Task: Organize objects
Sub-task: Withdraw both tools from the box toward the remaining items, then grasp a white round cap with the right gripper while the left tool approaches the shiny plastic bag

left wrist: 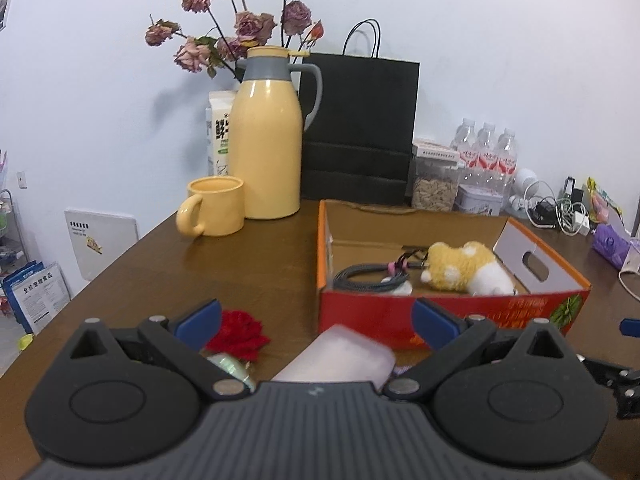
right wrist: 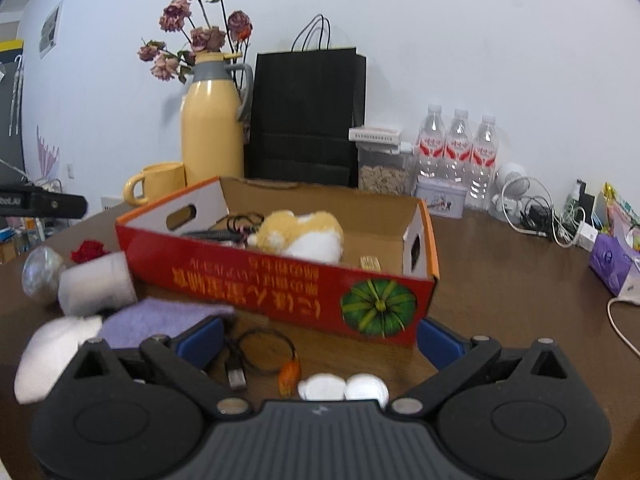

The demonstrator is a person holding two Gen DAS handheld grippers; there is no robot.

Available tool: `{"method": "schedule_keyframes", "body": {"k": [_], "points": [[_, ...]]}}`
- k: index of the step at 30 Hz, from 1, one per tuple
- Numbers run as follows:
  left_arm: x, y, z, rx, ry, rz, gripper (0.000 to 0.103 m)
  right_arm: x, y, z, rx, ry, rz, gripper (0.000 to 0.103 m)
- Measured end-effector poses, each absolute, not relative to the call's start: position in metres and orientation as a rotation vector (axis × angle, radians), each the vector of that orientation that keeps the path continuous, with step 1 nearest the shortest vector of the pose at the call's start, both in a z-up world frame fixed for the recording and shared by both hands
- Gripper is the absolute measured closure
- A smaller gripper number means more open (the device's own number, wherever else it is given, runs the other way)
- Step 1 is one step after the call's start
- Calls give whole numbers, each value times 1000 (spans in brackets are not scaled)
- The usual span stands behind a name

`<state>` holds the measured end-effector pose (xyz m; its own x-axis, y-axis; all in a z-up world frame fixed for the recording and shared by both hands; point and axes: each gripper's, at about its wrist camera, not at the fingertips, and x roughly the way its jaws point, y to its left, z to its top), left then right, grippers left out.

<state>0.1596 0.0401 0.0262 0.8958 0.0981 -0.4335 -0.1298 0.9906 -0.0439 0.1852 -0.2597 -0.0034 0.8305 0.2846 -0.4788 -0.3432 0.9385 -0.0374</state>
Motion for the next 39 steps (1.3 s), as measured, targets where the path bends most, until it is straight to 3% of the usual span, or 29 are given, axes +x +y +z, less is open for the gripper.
{"method": "schedule_keyframes", "body": {"k": [9,12,14,17,27,30,39], "points": [[139,59,11,-85,484,135,0,175,-284,-23,-129,545,295,3],[138,63,7,-96,497,143,0,178,-285,-27,-138,561,299,15],[139,65,6,-102,501,149,0,181,-285,-28,-156,569,294,31],[139,66,5,-104,502,153,0,189,-287,-30,-192,591,284,46],[139,75,3,-132,513,180,0,221,-288,-38,-158,636,322,64],[140,79,1,-136,521,196,0,221,-287,-39,-152,632,345,75],[144,101,-9,-186,548,305,0,210,-282,-33,-165,549,325,76]]}}
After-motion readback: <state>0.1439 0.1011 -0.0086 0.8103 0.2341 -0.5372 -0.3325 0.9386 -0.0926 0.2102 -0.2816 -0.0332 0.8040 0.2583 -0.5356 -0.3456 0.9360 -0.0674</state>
